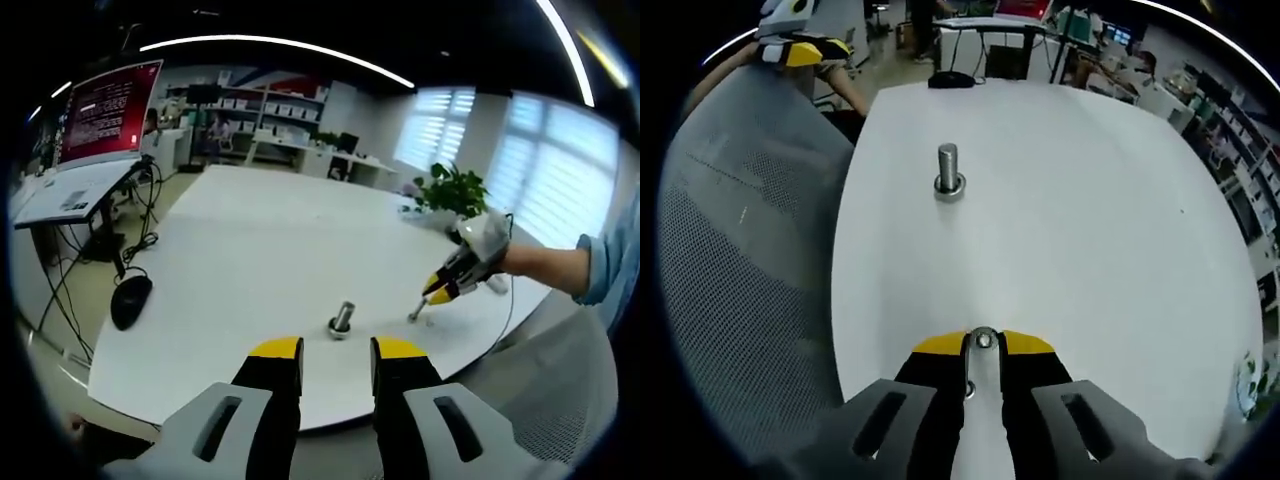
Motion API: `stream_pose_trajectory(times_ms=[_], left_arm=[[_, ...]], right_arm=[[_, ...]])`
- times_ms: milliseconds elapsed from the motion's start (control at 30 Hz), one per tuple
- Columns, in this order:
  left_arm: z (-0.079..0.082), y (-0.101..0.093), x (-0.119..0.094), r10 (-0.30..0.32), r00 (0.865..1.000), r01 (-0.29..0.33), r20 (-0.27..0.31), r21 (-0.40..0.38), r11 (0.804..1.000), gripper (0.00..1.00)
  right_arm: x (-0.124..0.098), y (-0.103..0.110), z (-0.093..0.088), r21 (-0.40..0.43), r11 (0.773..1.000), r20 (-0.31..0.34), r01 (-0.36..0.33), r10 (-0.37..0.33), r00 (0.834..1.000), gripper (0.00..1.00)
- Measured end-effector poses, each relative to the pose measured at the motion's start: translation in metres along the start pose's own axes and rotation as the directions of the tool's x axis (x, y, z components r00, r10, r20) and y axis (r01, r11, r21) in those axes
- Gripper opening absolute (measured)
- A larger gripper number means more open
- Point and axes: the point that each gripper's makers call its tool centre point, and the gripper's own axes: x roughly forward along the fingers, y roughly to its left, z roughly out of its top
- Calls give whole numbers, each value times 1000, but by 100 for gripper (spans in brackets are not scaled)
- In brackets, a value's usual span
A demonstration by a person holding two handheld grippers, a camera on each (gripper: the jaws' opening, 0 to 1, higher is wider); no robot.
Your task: Place the washer onto the threaded stud by aligning its center hole with the stud, sliding it down to the base, and recovering from edge contact or off-axis alignment until the washer reaches the visible bottom stop.
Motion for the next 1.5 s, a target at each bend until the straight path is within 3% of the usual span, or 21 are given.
stream_pose_trajectory(times_ms=[567, 667, 800, 933, 1200, 1333, 1500], left_arm=[[0, 0, 0, 0, 1000, 0, -2, -3, 1000, 25], [0, 1, 0, 0, 1000, 0, -3, -2, 1000, 25], [0, 1, 0, 0, 1000, 0, -5, -2, 1000, 25], [-1, 0, 0, -2, 1000, 2, -7, -2, 1000, 25], [0, -1, 1, -6, 1000, 6, -5, 0, 1000, 25], [0, -1, 1, -6, 1000, 6, -3, -1, 1000, 25], [-1, -1, 1, -6, 1000, 6, -6, 1, 1000, 25]], right_arm=[[30, 4, -14, -17, 999, -69, -30, 28, 997, 13], [35, 4, -16, -15, 999, -84, -35, 34, 996, 8], [42, 1, -14, -7, 999, -64, -35, 34, 997, 9], [33, -1, -14, 5, 1000, -43, -13, 14, 999, 16], [1, -5, -13, 92, 996, 47, 1, -6, 999, 18], [-5, -5, -23, 114, 993, 45, -1, -5, 999, 18], [2, 5, -42, 108, 994, -16, -35, 36, 999, 18]])
